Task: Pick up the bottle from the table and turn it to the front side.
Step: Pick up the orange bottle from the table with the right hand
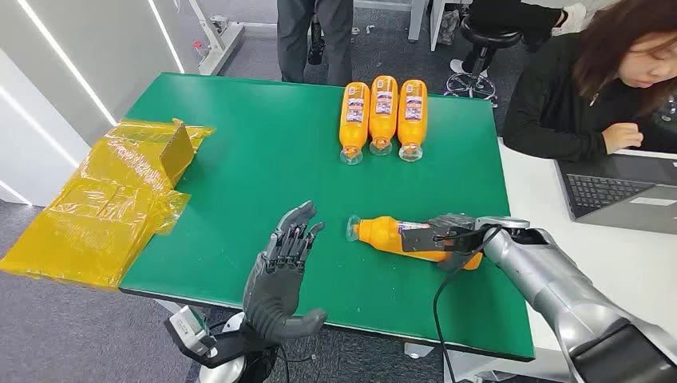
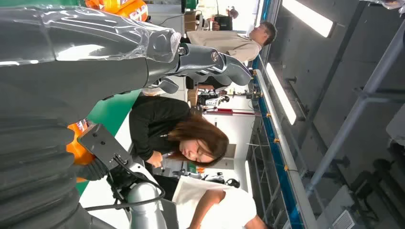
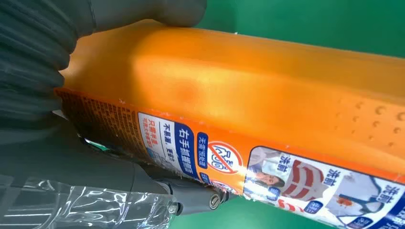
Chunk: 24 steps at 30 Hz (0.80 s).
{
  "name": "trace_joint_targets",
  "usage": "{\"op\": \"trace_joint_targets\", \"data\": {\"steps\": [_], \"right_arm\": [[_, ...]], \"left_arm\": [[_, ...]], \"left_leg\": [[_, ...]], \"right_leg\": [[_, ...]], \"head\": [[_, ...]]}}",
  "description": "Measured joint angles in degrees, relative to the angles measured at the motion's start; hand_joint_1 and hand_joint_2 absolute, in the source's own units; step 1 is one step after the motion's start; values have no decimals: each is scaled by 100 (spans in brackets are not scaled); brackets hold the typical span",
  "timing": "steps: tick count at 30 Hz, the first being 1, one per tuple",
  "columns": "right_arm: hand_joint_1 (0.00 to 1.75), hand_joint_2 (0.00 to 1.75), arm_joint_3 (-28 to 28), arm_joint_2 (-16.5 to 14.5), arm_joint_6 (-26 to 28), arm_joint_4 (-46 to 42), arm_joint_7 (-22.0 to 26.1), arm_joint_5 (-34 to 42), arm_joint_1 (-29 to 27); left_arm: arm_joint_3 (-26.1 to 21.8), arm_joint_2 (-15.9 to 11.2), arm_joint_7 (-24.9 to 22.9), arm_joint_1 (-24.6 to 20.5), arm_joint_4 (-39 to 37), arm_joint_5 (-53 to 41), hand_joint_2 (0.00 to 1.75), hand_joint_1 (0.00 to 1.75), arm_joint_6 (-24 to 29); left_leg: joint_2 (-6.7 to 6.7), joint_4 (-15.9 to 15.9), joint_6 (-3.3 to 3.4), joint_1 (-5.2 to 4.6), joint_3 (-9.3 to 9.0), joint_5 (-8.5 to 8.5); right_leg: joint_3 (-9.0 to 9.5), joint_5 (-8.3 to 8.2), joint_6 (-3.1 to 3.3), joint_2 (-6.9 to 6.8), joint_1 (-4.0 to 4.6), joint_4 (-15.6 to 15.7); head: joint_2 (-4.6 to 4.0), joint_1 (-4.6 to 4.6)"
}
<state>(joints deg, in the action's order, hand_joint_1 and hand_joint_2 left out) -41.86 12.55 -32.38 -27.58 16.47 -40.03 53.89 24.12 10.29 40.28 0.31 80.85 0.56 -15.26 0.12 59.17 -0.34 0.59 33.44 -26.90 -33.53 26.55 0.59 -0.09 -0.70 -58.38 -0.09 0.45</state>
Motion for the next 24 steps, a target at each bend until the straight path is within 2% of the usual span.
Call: {"op": "trace_joint_targets", "data": {"steps": [4, 7, 12, 16, 19, 24], "right_arm": [[175, 175, -90, 1, 103, 1, -2, 111, 26], [175, 175, -179, 21, 405, -22, -10, 257, 23], [175, 175, -233, 140, 1271, -286, 32, 638, -56], [175, 175, -160, 333, 2086, -865, 46, 996, -215], [175, 175, -21, 522, 2679, -1481, -15, 1210, -504], [175, 175, 313, 836, 3612, -2690, -99, 1344, -1361]], "left_arm": [[-3, -1, 0, 21, 21, -10, 175, 0, 1], [-12, -5, 0, 48, 50, -17, 175, 0, 17], [-46, -30, 0, 125, 142, -51, 175, 0, 86], [-92, -49, 0, 219, 236, -81, 175, 0, 151], [-119, -55, 0, 276, 300, -102, 175, 0, 192], [-137, -86, 0, 332, 346, -120, 175, 0, 240]], "left_leg": [[0, 0, 0, 0, 0, 0], [0, 0, 0, 0, 2, 0], [-3, 0, 0, -1, 11, 0], [-3, 0, -1, 0, 14, -2], [-7, 0, 0, 1, 18, -4], [-20, -1, 4, 1, 25, -8]], "right_leg": [[-1, 0, 0, 0, 0, 0], [-3, 0, 0, 1, 0, 0], [-12, 0, 0, -1, 0, -1], [-19, 0, 0, 0, 0, 0], [-21, 3, -1, -4, 0, 1], [-25, 9, -3, -19, 2, 2]], "head": [[0, 1], [0, 1], [0, 0], [0, 1], [0, 1], [0, -1]]}}
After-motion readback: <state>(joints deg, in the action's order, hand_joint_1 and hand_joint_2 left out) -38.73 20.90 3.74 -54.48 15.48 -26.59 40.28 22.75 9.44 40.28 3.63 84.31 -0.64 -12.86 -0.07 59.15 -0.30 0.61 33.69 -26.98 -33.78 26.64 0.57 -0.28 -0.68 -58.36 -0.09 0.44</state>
